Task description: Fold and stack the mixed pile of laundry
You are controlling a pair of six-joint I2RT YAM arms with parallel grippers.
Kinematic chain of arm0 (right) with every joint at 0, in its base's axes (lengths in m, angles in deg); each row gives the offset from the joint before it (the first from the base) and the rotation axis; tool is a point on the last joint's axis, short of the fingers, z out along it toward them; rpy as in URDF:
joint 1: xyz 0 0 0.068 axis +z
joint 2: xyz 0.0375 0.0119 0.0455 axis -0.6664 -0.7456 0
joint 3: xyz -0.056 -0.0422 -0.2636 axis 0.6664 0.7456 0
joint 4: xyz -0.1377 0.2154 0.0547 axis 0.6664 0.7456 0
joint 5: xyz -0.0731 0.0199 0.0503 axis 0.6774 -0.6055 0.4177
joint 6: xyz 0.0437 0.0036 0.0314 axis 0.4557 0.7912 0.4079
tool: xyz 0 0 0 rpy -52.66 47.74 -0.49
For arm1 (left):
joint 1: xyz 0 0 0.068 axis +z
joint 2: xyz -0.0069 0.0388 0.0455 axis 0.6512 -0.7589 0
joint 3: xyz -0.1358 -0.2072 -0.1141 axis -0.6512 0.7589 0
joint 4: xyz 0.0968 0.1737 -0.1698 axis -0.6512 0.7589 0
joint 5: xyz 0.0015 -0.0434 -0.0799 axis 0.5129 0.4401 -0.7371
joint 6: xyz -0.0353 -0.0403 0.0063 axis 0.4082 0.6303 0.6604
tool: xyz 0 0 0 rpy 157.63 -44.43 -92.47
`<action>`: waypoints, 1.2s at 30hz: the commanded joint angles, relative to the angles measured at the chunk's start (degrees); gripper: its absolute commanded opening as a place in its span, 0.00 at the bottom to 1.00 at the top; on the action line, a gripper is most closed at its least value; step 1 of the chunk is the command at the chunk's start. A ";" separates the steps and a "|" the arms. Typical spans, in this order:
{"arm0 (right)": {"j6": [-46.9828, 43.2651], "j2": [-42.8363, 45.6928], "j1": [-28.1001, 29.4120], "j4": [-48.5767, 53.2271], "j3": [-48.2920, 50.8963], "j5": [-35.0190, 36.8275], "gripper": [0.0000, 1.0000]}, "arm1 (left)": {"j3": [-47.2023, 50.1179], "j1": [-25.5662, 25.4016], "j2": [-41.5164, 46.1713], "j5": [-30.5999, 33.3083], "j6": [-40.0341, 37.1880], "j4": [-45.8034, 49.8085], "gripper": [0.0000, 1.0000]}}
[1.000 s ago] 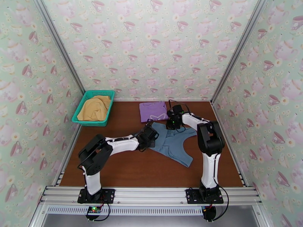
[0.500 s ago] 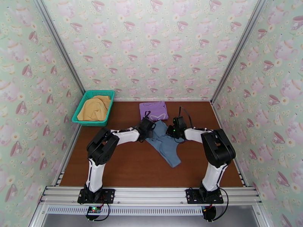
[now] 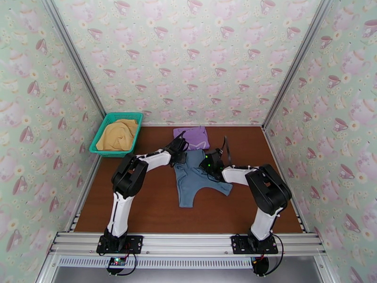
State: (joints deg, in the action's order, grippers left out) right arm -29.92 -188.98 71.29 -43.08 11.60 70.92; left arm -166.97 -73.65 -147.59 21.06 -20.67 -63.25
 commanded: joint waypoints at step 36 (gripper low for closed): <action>-144.52 28.23 -12.31 51.70 8.86 -12.87 0.76 | 35.15 -32.47 35.47 2.06 -38.86 8.08 0.76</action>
State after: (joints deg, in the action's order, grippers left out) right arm -171.23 -160.13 58.09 9.07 19.49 56.45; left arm -130.67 -106.06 -109.30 23.23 -60.76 -54.11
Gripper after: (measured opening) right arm 0.758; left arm 0.763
